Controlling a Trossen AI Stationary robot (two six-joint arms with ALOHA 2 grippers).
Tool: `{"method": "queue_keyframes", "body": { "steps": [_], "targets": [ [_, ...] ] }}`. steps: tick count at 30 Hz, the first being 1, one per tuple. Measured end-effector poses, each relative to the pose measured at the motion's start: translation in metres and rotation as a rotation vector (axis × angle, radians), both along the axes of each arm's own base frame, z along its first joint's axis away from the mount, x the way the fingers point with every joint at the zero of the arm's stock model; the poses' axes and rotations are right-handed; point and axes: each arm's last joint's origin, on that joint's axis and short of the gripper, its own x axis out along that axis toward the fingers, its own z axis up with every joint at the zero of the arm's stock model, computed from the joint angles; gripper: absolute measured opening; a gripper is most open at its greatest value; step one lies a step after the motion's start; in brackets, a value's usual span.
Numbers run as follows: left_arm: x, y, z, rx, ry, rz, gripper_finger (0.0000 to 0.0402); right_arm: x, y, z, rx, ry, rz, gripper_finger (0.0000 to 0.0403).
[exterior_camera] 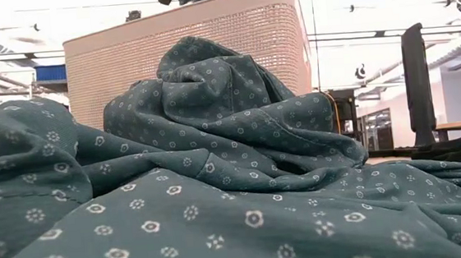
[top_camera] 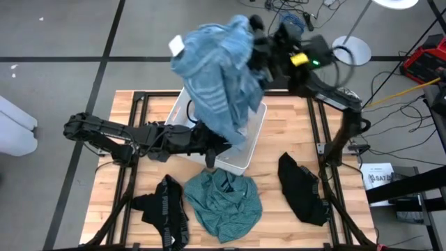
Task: Sort clothes
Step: Put the blue polo shirt into the white laundry organizer
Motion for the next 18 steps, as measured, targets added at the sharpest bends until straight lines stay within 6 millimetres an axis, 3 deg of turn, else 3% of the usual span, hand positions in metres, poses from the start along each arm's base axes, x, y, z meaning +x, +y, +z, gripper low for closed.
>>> {"method": "queue_keyframes", "body": {
  "steps": [5, 8, 13, 18],
  "targets": [
    [-0.001, -0.006, -0.001, 0.009, 0.011, -0.020, 0.0153, 0.038, -0.028, -0.018, 0.106, 0.150, 0.108, 0.0035],
    [-0.002, -0.010, -0.003, 0.008, 0.029, -0.019, 0.0153, 0.050, -0.037, -0.035, 0.150, 0.322, 0.130, 0.0035],
    [-0.010, -0.018, -0.003, 0.041, 0.061, 0.026, 0.0143, 0.035, -0.040, -0.049, 0.107, 0.618, -0.112, 0.0035],
    [-0.032, -0.025, 0.009, 0.088, 0.073, 0.008, 0.0122, 0.016, -0.040, -0.066, 0.070, 0.890, -0.253, 0.0035]
  ]
}}
